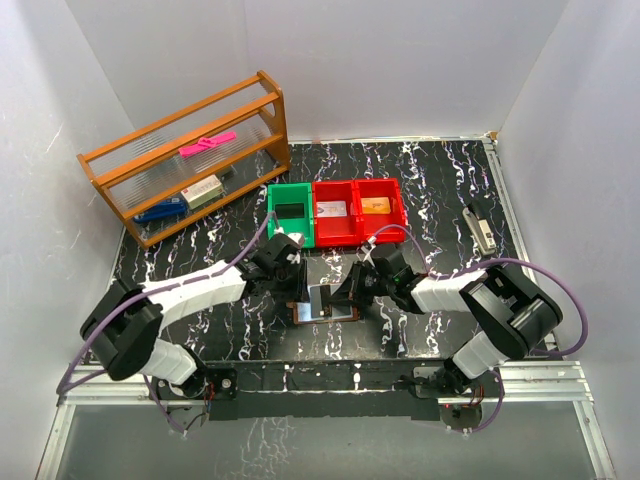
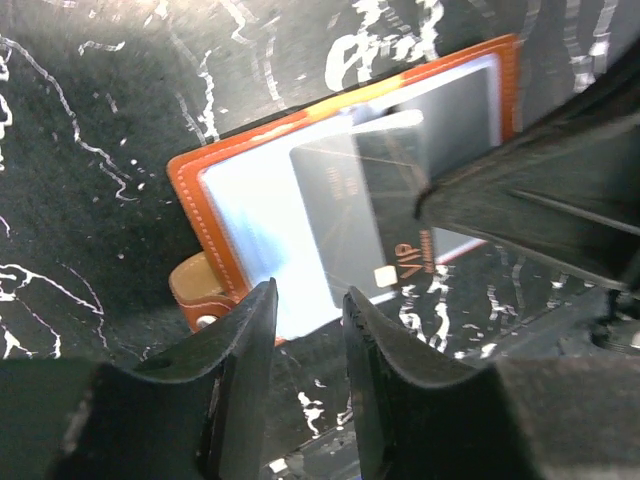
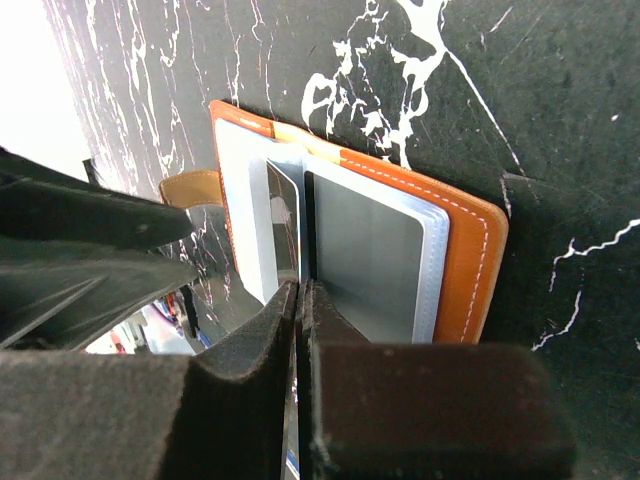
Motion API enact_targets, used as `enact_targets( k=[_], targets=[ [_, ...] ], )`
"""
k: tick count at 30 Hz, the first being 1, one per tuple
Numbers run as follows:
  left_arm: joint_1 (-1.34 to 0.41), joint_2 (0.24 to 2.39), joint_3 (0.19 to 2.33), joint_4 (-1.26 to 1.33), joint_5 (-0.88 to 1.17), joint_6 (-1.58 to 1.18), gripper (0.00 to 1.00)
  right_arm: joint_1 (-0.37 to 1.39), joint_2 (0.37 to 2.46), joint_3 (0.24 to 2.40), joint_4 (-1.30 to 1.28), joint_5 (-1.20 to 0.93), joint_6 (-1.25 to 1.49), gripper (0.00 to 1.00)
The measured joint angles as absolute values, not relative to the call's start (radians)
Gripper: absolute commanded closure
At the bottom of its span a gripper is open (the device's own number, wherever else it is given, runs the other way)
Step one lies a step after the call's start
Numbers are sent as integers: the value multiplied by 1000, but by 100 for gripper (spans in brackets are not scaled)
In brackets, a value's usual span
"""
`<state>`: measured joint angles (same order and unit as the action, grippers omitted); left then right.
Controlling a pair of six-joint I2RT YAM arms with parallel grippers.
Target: Take the credit cards out of the card holder
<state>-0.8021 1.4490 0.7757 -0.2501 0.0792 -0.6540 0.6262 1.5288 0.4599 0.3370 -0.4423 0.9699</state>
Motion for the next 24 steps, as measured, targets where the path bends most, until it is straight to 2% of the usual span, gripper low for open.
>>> enact_targets(
  k=[4, 11, 16, 24],
  targets=[
    [-802, 1376, 780, -213, 107, -654, 63, 626, 1529, 460, 337, -441, 970, 100],
    [-802, 1437, 773, -110, 162, -672, 75, 626, 1529, 460, 337, -443, 971, 99],
    [-802, 1501, 727, -104, 166, -696, 79, 626, 1529, 460, 340, -444, 975, 97],
    [-802, 1502, 719, -112, 156, -697, 83, 626, 1547, 460, 381, -469, 999, 85]
  ],
)
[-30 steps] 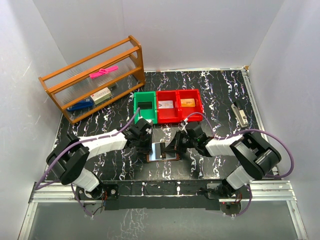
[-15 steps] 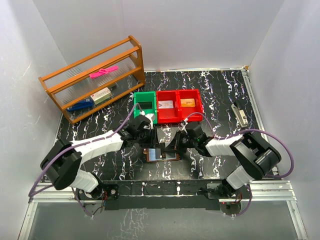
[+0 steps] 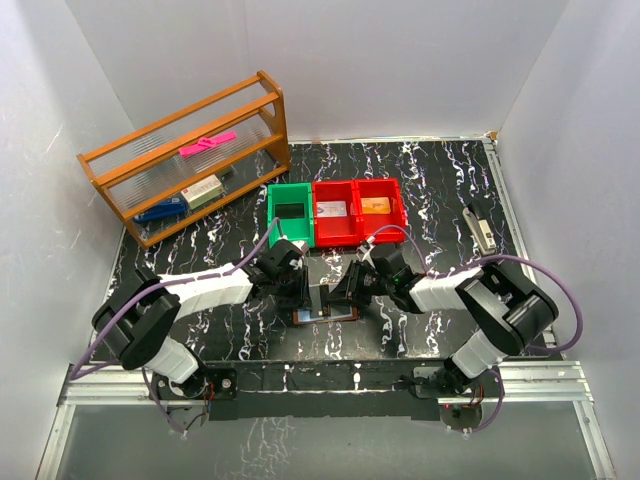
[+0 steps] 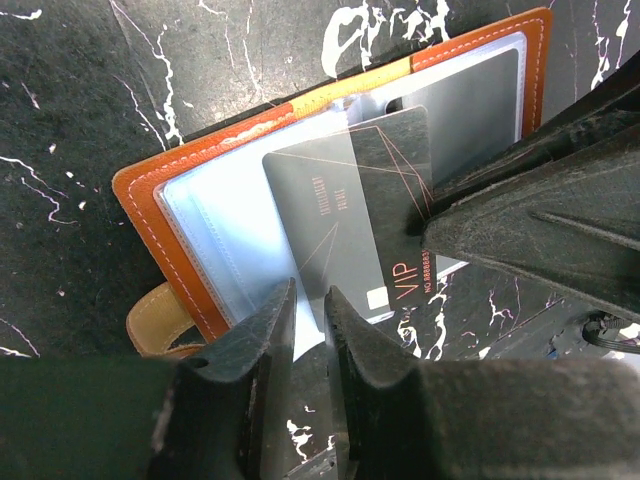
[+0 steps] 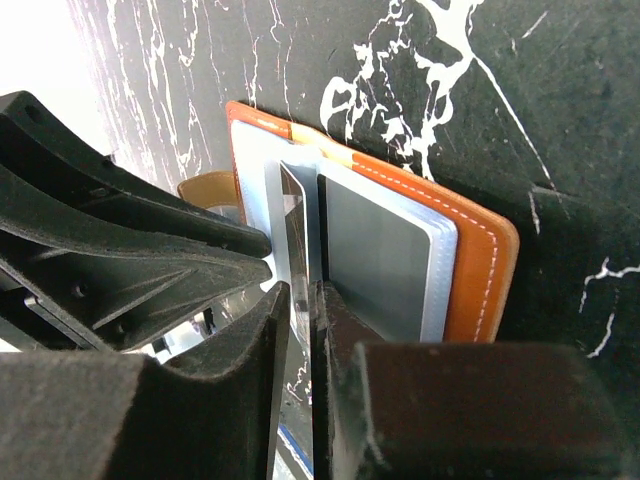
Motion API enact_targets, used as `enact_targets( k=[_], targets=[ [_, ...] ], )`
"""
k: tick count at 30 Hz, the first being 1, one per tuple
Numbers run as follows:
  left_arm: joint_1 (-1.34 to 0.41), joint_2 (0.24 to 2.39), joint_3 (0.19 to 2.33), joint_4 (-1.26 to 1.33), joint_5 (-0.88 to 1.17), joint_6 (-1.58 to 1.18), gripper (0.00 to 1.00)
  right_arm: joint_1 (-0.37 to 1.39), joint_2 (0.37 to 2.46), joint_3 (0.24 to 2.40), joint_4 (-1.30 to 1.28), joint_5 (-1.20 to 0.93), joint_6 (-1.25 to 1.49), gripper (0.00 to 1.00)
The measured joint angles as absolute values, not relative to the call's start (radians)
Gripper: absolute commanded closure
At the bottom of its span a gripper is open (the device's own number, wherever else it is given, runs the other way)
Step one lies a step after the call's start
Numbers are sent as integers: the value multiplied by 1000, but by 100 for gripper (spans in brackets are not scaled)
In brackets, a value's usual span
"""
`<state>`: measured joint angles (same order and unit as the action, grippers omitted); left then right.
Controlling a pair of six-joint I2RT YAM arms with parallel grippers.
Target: Take the credit cards out of the card holder
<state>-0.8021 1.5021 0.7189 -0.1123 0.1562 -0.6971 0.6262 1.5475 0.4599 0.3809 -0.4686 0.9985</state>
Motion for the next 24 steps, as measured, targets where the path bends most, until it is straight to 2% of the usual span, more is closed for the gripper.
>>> enact_targets(
  k=[15, 24],
  targets=[
    [-802, 1503, 720, -120, 146, -691, 85, 626, 1634, 463, 482, -528, 1023, 82],
    [-802, 1505, 720, -120, 145, -691, 86, 626, 1658, 460, 525, -540, 1024, 95]
  ],
)
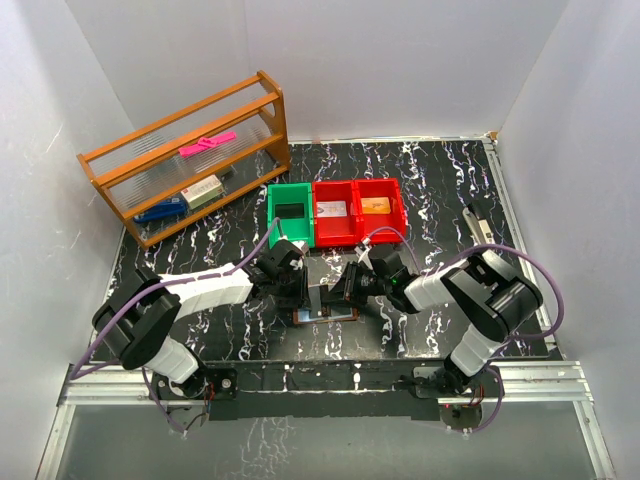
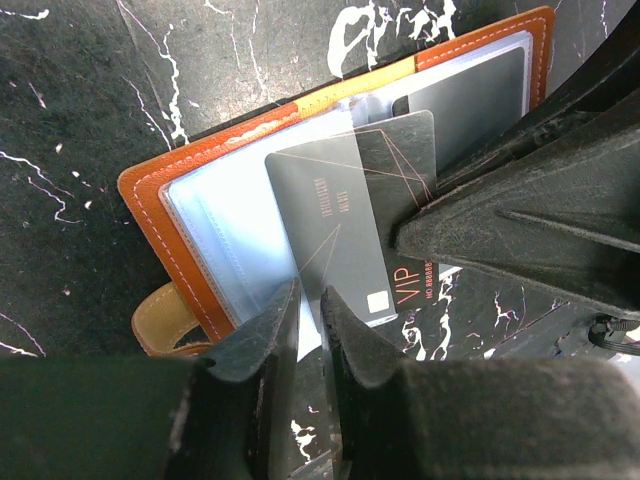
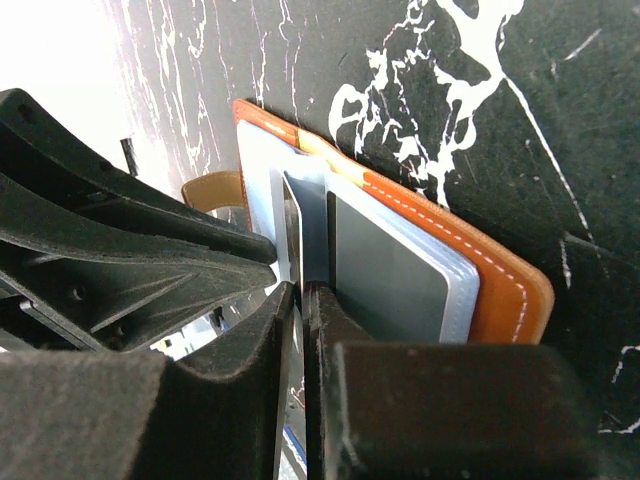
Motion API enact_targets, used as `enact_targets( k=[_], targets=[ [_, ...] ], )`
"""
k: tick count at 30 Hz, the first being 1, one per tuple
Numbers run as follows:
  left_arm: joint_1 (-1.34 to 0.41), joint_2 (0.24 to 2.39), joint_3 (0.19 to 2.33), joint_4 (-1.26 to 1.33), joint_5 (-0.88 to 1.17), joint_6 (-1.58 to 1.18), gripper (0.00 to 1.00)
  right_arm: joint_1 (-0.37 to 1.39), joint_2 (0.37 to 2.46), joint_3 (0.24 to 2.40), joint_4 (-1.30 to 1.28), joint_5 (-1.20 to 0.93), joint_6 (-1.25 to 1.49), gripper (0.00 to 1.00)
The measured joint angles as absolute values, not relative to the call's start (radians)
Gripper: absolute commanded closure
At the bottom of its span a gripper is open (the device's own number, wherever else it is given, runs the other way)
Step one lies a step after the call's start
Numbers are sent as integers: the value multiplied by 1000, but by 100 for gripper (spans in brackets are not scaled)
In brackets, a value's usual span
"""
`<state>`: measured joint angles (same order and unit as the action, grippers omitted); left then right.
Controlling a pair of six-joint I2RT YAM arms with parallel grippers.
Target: Take the credit cards out of the card holder
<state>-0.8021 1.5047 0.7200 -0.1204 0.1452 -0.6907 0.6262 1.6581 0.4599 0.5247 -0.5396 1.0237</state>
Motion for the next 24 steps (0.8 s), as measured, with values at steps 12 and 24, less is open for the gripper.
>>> enact_targets(
  k=[12, 24],
  targets=[
    [-802, 1506, 726, -132, 137, -691, 86, 627, 1575, 459, 460, -509, 985, 100],
    [-802, 1489, 727, -159, 114, -690, 84, 626, 1366, 442, 301, -410, 870, 100]
  ],
)
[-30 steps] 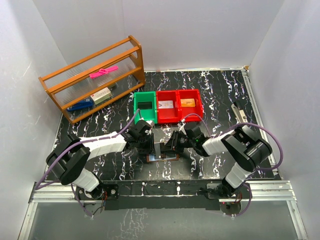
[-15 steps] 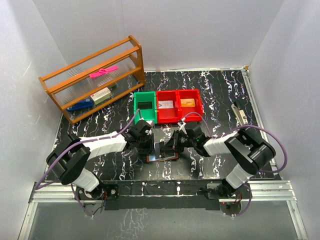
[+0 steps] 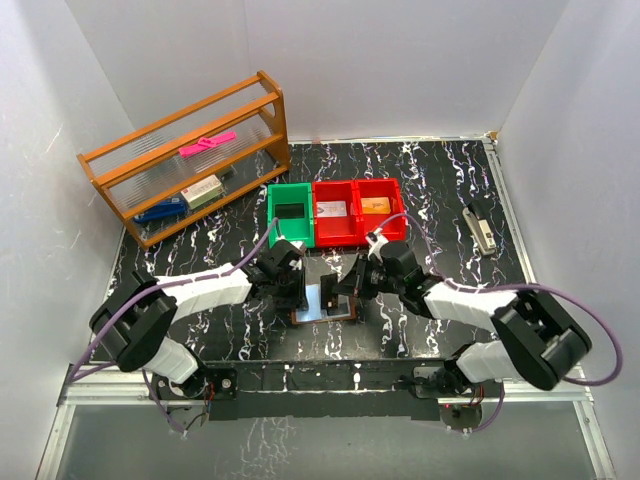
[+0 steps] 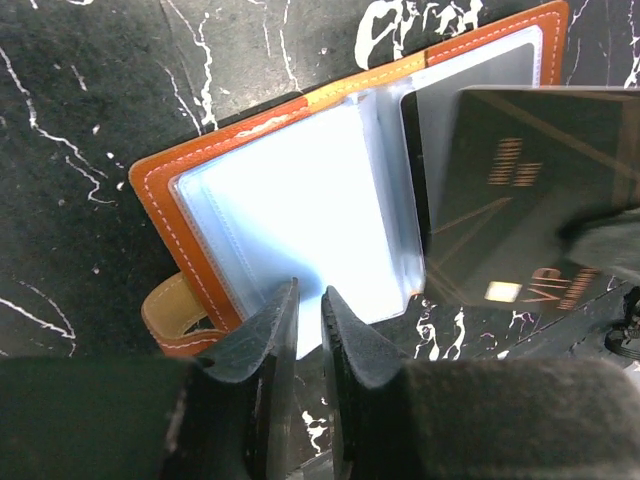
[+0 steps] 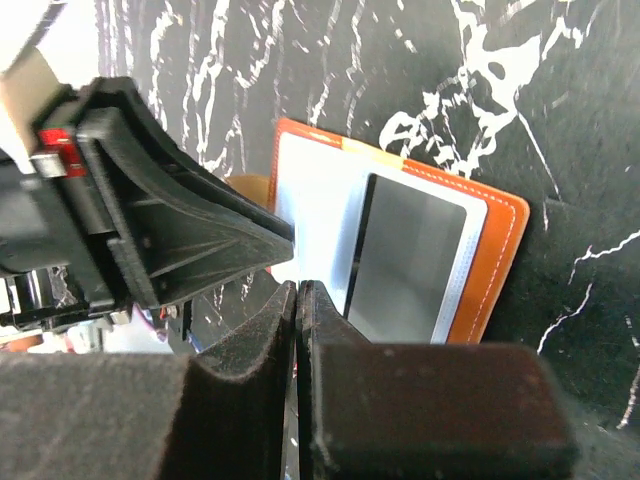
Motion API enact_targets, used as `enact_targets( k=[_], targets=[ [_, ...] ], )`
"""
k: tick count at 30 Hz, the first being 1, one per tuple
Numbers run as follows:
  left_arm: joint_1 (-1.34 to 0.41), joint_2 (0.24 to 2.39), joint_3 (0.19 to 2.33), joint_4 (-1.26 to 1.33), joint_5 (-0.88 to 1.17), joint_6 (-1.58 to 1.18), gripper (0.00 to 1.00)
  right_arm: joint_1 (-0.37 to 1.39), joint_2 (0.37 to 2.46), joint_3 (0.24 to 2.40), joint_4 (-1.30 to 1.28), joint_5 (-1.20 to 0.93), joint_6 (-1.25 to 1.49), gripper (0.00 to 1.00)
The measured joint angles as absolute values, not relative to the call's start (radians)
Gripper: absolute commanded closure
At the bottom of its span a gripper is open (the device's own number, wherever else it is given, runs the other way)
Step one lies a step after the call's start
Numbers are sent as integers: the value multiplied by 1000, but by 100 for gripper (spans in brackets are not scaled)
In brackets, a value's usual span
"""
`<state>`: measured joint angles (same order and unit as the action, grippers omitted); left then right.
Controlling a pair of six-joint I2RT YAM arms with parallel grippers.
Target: Take the credit cards out of the card holder
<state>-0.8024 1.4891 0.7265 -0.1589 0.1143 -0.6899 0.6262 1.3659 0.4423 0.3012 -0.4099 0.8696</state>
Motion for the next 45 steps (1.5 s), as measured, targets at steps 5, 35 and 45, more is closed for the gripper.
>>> enact_targets(
  k=[5, 35, 45],
  targets=[
    [-802, 1470, 726, -176, 93, -687, 72, 626, 1213, 442, 256, -332, 782, 100],
    [-433, 941, 729, -503, -231, -690, 1, 857, 1242, 781, 136, -17, -33, 100],
    [-433, 795, 788, -636, -334, -631, 1, 857, 1626, 1203, -16, 59, -339, 100]
  ],
)
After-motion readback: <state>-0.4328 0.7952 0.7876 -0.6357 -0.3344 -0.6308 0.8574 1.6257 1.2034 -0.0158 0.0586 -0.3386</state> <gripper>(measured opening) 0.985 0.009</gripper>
